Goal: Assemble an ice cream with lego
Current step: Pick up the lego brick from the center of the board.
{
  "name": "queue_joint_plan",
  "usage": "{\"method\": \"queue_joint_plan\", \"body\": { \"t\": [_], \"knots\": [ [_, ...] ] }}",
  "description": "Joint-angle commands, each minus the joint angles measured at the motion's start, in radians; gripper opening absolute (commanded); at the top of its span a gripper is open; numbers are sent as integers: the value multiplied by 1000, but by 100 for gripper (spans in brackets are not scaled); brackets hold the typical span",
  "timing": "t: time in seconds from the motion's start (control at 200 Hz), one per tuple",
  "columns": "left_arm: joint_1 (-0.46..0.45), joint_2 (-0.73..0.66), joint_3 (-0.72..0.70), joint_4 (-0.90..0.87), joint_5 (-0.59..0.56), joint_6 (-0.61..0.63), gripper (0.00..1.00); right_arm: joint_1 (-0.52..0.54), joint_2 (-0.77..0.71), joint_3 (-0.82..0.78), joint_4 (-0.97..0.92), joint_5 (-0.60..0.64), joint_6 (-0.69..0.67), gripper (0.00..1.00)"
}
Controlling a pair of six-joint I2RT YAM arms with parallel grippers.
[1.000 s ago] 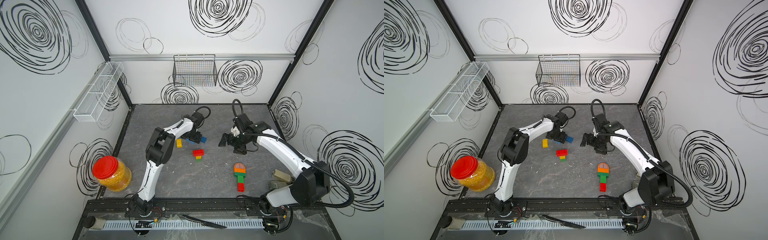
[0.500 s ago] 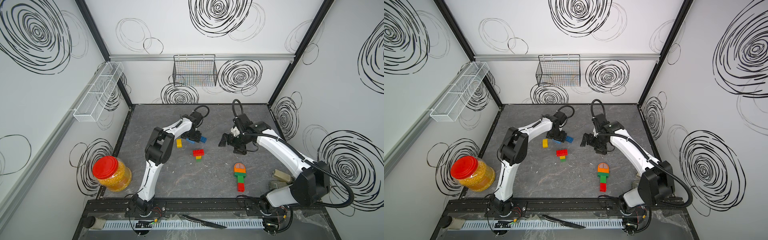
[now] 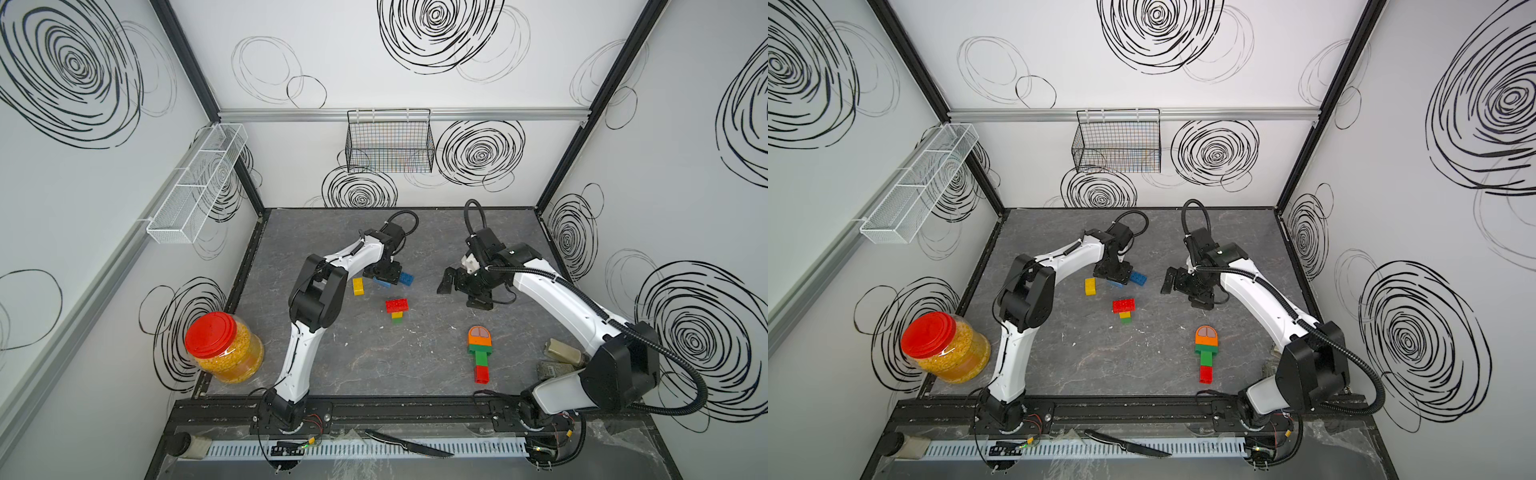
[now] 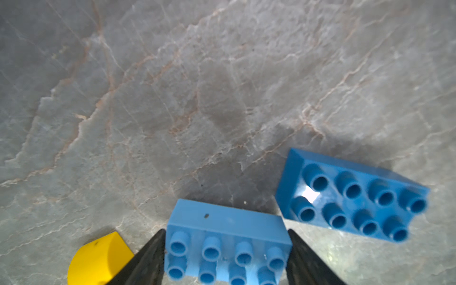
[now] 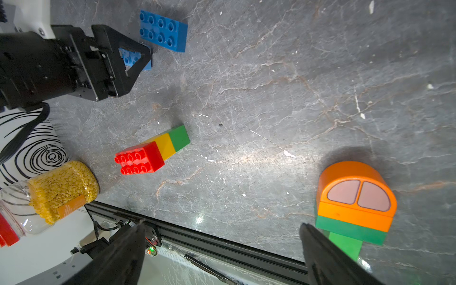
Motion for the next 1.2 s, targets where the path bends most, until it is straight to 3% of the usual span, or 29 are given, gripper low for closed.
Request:
{"method": "queue_joint_plan", "body": {
  "t": [0.0, 0.605, 0.956, 1.196],
  "knots": [
    [1, -39, 6, -1, -6, 0, 82, 1, -21, -11, -7, 4, 10, 100],
    [-2, -23, 18, 14, -9, -7, 79, -7, -38, -23, -8, 1, 8, 100],
    [-5, -26, 16, 7, -19, -16, 65, -7, -39, -19, -12, 2, 7, 100],
    [-8, -94, 12, -16, -32, -42, 64, -8, -46, -26, 3, -5, 8, 100]
  ]
}}
